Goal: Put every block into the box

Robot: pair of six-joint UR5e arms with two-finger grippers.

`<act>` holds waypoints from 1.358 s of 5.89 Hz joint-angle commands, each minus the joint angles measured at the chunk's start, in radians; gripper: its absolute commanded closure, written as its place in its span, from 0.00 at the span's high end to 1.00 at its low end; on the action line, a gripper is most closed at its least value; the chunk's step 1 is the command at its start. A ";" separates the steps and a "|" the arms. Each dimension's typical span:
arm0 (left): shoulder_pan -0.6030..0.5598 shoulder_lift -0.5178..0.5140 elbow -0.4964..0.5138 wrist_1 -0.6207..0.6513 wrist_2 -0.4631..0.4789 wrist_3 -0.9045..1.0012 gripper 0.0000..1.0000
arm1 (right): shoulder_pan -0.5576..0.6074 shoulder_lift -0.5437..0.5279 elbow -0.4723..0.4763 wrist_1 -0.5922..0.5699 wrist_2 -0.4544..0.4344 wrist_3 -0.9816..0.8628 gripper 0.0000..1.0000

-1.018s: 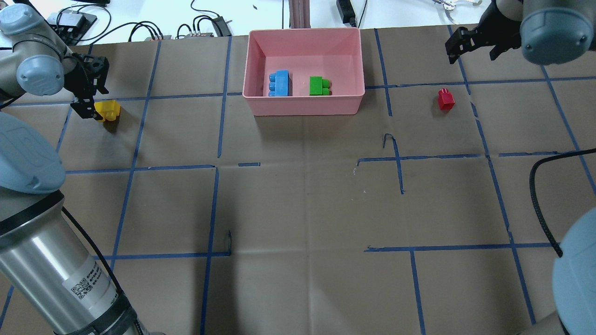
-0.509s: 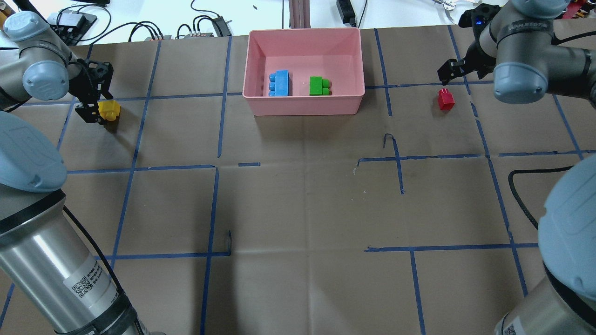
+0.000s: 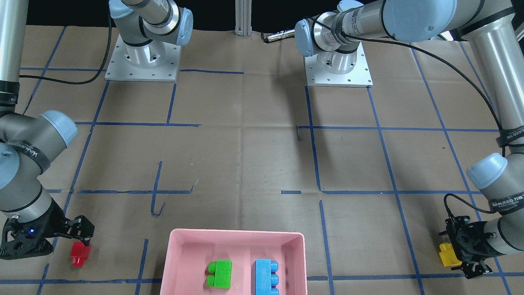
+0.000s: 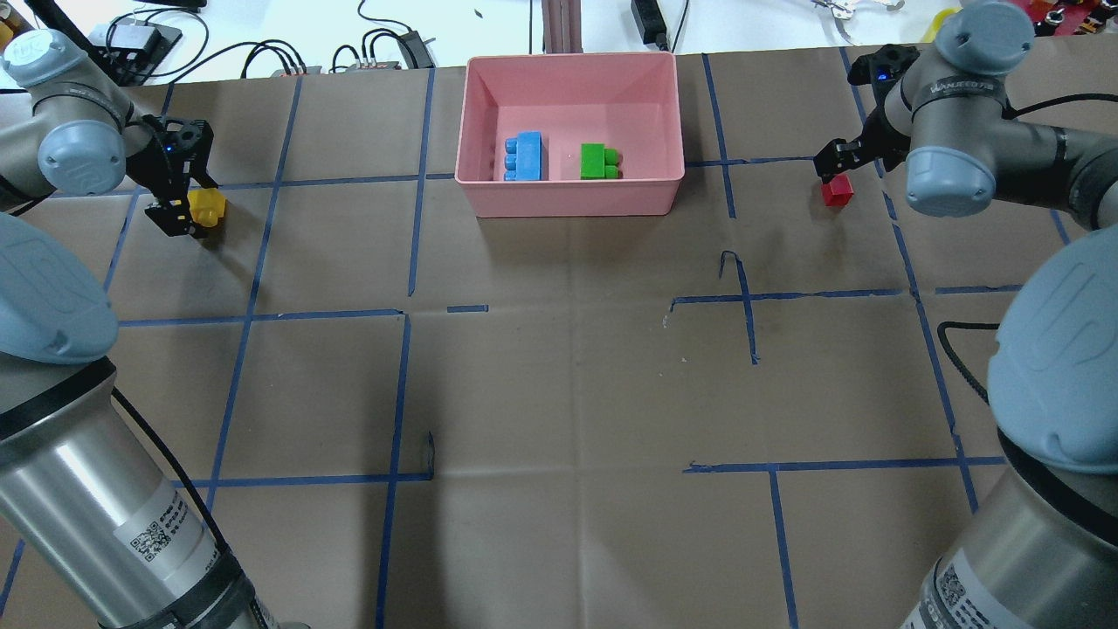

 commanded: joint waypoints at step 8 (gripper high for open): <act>0.015 0.008 0.020 0.002 0.000 0.000 0.26 | 0.001 0.059 -0.018 -0.015 0.010 0.087 0.96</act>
